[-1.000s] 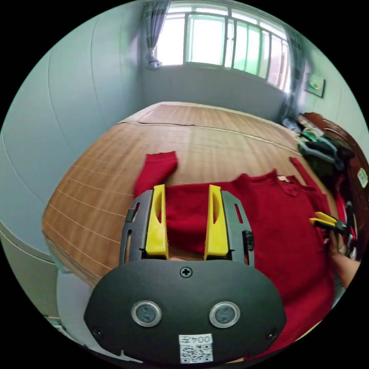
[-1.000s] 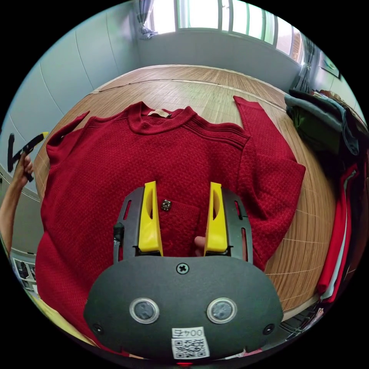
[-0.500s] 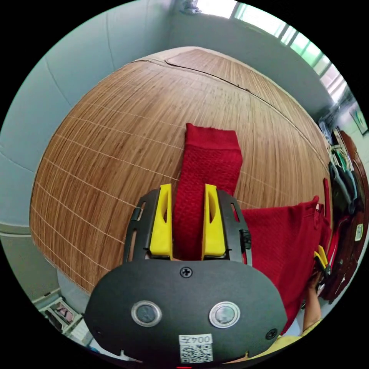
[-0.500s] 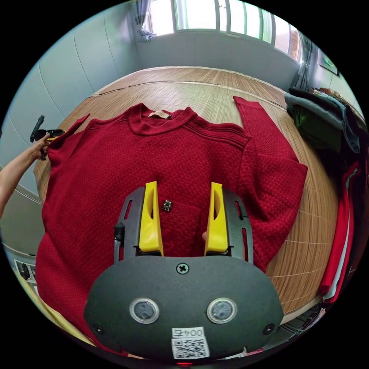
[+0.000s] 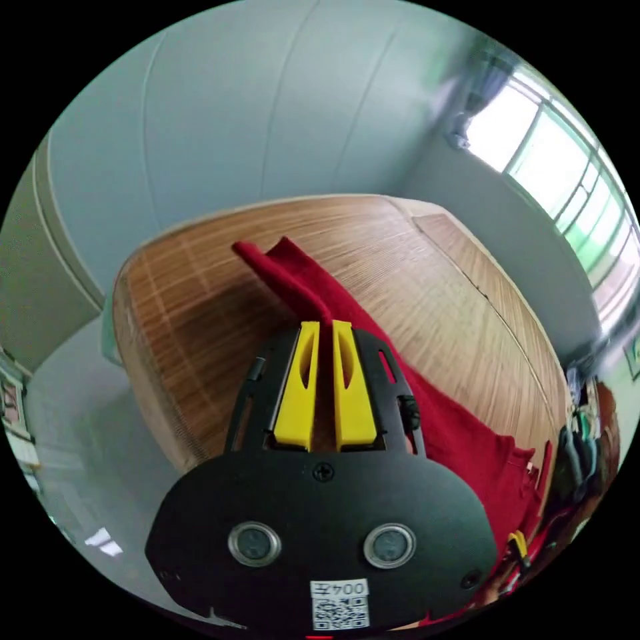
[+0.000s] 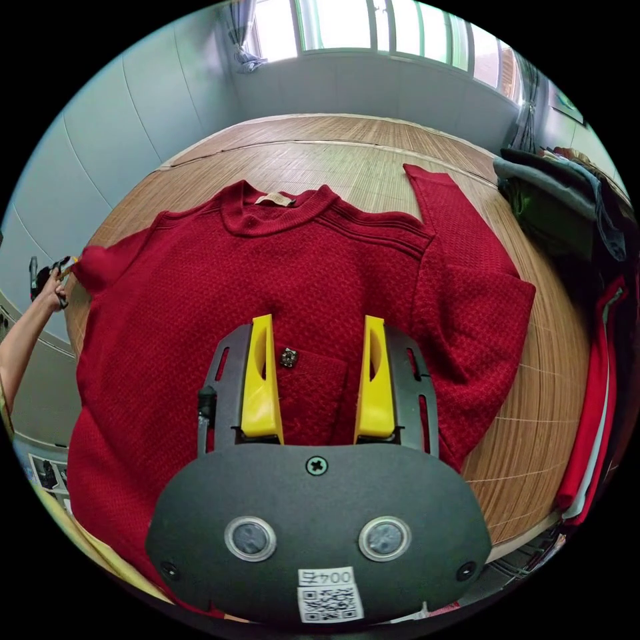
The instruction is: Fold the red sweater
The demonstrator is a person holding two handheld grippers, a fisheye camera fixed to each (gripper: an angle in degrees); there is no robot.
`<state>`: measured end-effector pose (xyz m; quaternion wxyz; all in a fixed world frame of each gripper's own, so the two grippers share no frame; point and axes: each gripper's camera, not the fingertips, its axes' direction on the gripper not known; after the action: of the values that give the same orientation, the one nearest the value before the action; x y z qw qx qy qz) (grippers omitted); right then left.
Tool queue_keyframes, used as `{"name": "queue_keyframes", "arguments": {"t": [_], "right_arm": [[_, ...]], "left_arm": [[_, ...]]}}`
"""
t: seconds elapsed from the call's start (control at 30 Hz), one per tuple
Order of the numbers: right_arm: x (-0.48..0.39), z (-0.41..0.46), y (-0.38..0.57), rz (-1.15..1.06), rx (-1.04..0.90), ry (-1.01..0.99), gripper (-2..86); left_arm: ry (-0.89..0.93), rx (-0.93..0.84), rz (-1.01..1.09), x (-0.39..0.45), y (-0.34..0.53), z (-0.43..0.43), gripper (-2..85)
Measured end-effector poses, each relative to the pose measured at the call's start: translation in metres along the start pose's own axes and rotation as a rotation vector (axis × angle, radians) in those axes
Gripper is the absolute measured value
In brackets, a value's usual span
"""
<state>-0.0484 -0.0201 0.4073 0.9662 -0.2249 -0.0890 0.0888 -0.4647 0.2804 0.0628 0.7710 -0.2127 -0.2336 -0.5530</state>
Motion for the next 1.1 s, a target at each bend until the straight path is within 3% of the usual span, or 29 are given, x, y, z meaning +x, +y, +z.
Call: {"name": "queue_keyframes", "arguments": {"t": [0.13, 0.2, 0.33, 0.4, 0.5, 0.67, 0.83, 1.1], "right_arm": [[0.005, 0.002, 0.002, 0.002, -0.001, -0.004, 18.3], [0.006, 0.003, 0.002, 0.002, -0.001, -0.003, 18.3], [0.009, 0.007, 0.004, -0.001, -0.003, 0.005, 18.3], [0.011, 0.008, 0.004, -0.002, -0.006, 0.008, 18.3], [0.014, 0.01, 0.005, -0.003, -0.011, 0.008, 18.3], [0.024, 0.014, 0.008, -0.003, -0.012, -0.018, 18.4], [0.031, 0.019, 0.012, -0.003, -0.013, -0.018, 18.4], [0.046, 0.027, 0.019, 0.023, -0.012, -0.018, 17.4]], "left_arm": [[0.026, -0.013, -0.195, -0.082, 0.028, 0.0, 1.6], [0.026, -0.004, -0.157, -0.089, 0.031, -0.005, 1.5], [0.008, 0.014, 0.161, -0.044, 0.028, -0.01, 1.1], [-0.002, -0.069, 0.247, -0.026, 0.026, 0.004, 0.8], [0.179, -0.002, 0.39, 0.025, 0.047, -0.016, 0.5], [0.413, -0.111, 0.774, 0.162, 0.168, -0.029, 0.8], [0.441, -0.222, 0.9, 0.228, 0.249, -0.011, 1.2], [0.268, -0.238, 0.988, 0.245, 0.29, 0.019, 3.0]]}}
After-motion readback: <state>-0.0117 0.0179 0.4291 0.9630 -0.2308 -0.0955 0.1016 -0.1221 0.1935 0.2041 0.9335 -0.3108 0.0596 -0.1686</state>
